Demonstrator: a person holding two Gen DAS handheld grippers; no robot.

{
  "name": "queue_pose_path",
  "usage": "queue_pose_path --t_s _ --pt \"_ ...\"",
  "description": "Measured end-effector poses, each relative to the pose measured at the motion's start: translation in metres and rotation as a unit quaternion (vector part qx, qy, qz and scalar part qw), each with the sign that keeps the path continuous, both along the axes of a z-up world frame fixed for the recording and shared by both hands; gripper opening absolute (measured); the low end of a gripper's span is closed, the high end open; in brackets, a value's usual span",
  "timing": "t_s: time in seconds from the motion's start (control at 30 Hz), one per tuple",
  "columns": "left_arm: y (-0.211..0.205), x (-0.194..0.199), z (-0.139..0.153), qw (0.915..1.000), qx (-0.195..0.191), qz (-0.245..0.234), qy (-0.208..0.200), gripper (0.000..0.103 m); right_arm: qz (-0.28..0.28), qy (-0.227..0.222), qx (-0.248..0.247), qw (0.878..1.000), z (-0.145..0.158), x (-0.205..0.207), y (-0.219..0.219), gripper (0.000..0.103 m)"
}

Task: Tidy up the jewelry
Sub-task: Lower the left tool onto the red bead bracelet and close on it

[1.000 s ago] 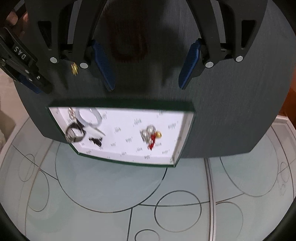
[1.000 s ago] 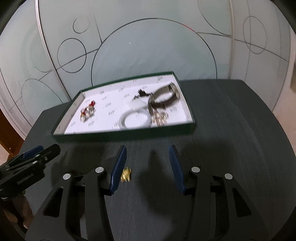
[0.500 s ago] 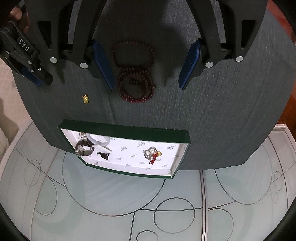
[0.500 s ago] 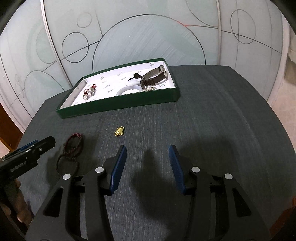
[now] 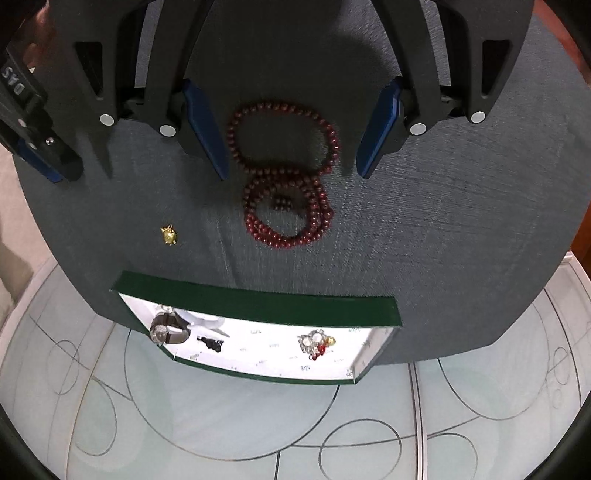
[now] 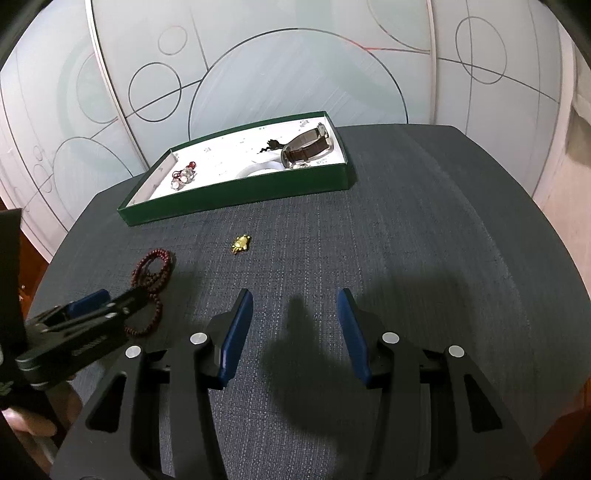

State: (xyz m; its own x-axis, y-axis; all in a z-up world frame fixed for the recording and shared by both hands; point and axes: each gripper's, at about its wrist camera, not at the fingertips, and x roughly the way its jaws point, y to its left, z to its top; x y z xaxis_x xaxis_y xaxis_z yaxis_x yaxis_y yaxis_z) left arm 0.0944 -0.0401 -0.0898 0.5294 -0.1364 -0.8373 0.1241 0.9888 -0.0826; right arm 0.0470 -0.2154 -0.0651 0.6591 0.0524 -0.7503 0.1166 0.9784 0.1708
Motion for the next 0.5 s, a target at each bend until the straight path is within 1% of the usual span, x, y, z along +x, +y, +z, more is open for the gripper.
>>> queue_pose_path --t_s 0.13,0.27,0.3,0.33,0.37,0.4,0.43,0.47,0.5 --pt "-0.0039 0.006 -0.0089 1.0 0.007 -0.001 0.004 0.07 -0.001 0.002 0.005 1.0 -0.0023 0.0001 -0.0006 0.048" --pt "-0.0087 0.0084 -0.0118 0.9997 0.023 -0.008 -0.007 0.069 -0.002 0.005 0.008 1.0 -0.0054 0.0013 -0.0026 0.048" --pt "-0.0098 0.0081 -0.0123 0.9994 0.031 -0.011 -0.012 0.064 -0.003 0.006 0.008 1.0 -0.006 0.001 -0.0029 0.048" --pt "-0.0107 0.0077 -0.0125 0.999 0.039 -0.014 -0.017 0.054 -0.003 0.006 0.009 1.0 -0.0067 0.0007 -0.0033 0.048" --pt "-0.0115 0.0068 -0.0127 0.9984 0.048 -0.018 -0.023 0.05 -0.004 0.007 0.009 1.0 -0.0072 0.0007 -0.0035 0.048" --pt "-0.0114 0.0061 -0.0124 0.9983 0.047 -0.023 -0.025 0.043 -0.004 0.007 0.01 1.0 -0.0076 0.0008 -0.0037 0.048" --pt "-0.0115 0.0061 -0.012 0.9981 0.05 -0.025 -0.027 0.031 -0.005 0.007 0.011 1.0 -0.0083 0.0009 -0.004 0.048" --pt "-0.0111 0.0057 -0.0115 0.9977 0.054 -0.028 -0.029 0.024 -0.004 0.008 0.011 1.0 -0.0086 0.0012 -0.004 0.048" --pt "-0.0101 0.0058 -0.0111 0.9975 0.057 -0.03 -0.03 0.015 -0.004 0.008 0.011 1.0 -0.0088 0.0015 -0.0039 0.048"
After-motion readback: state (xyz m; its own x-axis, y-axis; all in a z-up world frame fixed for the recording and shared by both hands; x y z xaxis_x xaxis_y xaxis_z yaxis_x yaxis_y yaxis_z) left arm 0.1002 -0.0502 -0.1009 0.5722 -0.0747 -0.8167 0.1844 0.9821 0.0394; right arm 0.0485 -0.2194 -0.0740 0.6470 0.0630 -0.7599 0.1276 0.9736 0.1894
